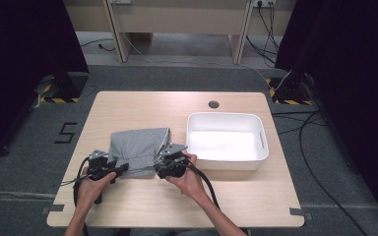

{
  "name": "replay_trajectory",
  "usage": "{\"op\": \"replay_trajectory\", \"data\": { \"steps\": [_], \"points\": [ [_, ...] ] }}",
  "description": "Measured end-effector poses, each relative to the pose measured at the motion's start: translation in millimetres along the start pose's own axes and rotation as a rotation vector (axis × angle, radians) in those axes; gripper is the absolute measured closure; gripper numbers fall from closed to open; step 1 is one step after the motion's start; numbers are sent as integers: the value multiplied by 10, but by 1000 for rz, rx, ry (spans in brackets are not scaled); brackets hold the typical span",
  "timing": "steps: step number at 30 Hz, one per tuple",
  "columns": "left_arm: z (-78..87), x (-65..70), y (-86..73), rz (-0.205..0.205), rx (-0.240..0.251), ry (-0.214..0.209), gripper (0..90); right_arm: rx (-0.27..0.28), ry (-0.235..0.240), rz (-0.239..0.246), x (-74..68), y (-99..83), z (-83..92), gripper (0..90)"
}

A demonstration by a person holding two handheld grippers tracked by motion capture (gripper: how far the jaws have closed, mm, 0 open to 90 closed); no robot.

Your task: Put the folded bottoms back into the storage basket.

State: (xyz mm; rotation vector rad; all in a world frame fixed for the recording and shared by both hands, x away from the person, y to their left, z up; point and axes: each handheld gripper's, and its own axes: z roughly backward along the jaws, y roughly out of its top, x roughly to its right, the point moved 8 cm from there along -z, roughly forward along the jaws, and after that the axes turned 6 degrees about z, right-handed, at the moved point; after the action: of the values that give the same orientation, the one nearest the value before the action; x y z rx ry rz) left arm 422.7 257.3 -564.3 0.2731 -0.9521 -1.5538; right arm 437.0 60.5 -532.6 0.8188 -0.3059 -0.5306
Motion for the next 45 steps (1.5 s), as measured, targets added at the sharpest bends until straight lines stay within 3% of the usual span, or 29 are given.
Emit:
{"op": "replay_trajectory", "data": {
  "steps": [12, 17, 26, 32, 37, 45],
  "points": [
    [305, 284, -417, -47, -22, -55, 448, 4, -9, 11, -34, -79, 118, 377],
    [422, 394, -578, -45, -20, -65, 433, 9, -14, 3, -38, -141, 162, 371],
    [534, 496, -717, -56, -30, -72, 413, 2, -13, 2, -81, -252, 212, 370],
    [608, 501, -643, -57, -6, -69, 343, 7, -10, -3, -115, -296, 272, 365],
    [651, 399, -432, -36, 37, -40, 281, 12, -14, -22, -107, -311, 328, 340],
    [435, 177, -321, 14, -8, 5, 205, -18, -15, -62, -85, -374, 292, 306]
  ]
}}
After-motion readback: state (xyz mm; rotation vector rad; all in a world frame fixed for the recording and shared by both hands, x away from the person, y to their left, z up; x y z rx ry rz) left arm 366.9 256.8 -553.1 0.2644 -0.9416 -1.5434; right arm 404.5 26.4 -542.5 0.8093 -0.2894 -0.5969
